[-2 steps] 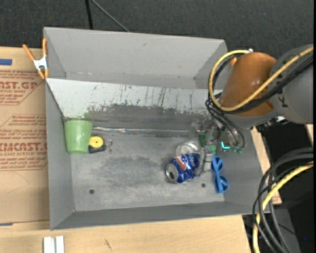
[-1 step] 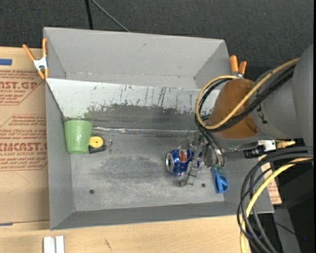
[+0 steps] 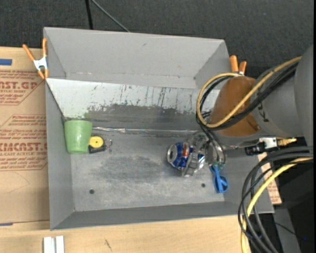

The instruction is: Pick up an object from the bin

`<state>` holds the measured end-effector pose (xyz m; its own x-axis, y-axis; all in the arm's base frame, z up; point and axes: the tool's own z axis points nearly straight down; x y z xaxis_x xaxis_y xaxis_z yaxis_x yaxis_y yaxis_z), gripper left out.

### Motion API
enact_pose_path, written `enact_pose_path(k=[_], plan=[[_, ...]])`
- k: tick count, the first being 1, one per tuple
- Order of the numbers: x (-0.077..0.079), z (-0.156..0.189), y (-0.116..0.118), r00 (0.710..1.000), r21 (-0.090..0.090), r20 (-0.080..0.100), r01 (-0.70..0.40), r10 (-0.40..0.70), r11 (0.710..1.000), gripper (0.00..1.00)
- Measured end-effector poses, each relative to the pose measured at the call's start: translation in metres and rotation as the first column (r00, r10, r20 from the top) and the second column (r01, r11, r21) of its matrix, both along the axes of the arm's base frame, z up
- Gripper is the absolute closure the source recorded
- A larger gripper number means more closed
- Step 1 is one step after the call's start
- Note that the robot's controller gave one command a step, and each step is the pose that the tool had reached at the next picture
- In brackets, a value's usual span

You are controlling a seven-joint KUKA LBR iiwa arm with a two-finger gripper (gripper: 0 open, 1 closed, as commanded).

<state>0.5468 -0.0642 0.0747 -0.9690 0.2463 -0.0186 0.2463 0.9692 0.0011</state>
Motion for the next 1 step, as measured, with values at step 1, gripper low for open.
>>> enact_pose_path(k=[1], plan=[[0.0278,0.1791,-0.0145,1.0,0.002,-0.007,0.019,-0.019,1.0,1.0]])
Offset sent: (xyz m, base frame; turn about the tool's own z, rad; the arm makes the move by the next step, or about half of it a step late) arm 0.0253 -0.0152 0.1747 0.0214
